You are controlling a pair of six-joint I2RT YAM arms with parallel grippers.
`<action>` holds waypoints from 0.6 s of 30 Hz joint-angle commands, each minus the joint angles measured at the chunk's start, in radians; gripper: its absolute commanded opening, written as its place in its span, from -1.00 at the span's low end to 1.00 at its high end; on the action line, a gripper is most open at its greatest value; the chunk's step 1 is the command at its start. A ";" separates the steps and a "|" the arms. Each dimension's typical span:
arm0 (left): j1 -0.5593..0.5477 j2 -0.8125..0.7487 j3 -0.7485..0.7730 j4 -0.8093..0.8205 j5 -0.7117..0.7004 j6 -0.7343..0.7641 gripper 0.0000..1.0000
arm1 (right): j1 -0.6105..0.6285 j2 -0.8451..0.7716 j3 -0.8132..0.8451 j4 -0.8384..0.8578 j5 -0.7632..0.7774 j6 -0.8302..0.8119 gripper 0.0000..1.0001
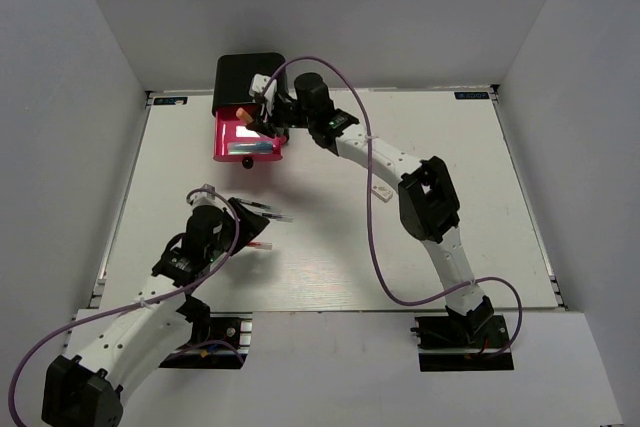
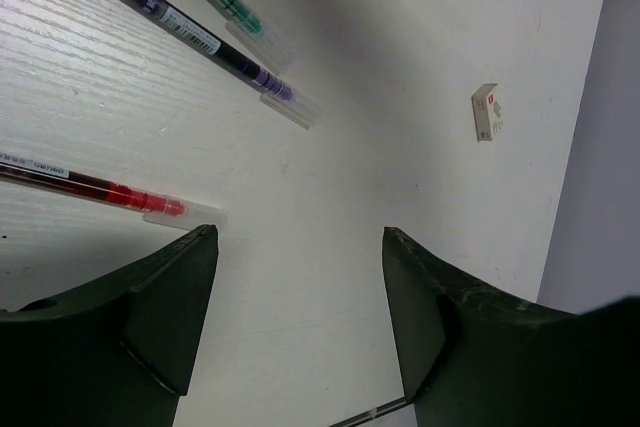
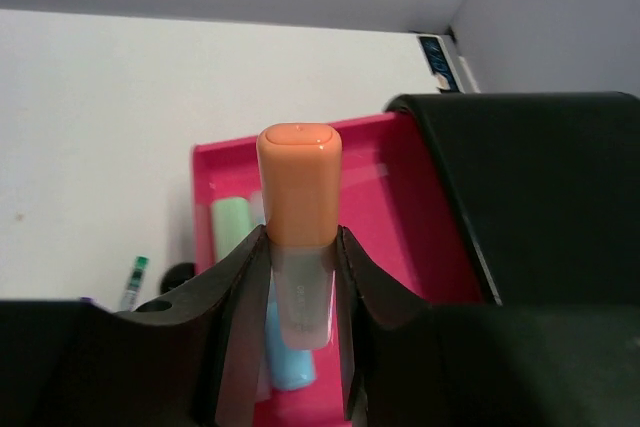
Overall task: Sort the stationery into containers
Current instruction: Place the pen in the drawer.
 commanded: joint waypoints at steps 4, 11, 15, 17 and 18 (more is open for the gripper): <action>-0.005 0.008 0.004 0.009 -0.024 -0.001 0.53 | -0.008 -0.002 0.089 -0.062 0.090 -0.162 -0.08; -0.005 0.065 0.022 0.081 -0.035 0.041 0.53 | 0.000 -0.013 0.108 -0.149 0.078 -0.204 0.50; 0.006 0.125 0.042 0.153 -0.094 0.085 0.16 | -0.011 -0.074 0.062 -0.096 0.072 -0.140 0.33; 0.015 0.157 0.042 0.189 -0.136 0.108 -0.10 | -0.029 -0.148 0.008 -0.076 0.070 -0.098 -0.15; 0.015 0.168 0.042 0.234 -0.180 0.117 -0.30 | -0.043 -0.168 -0.038 -0.079 0.059 -0.089 -0.44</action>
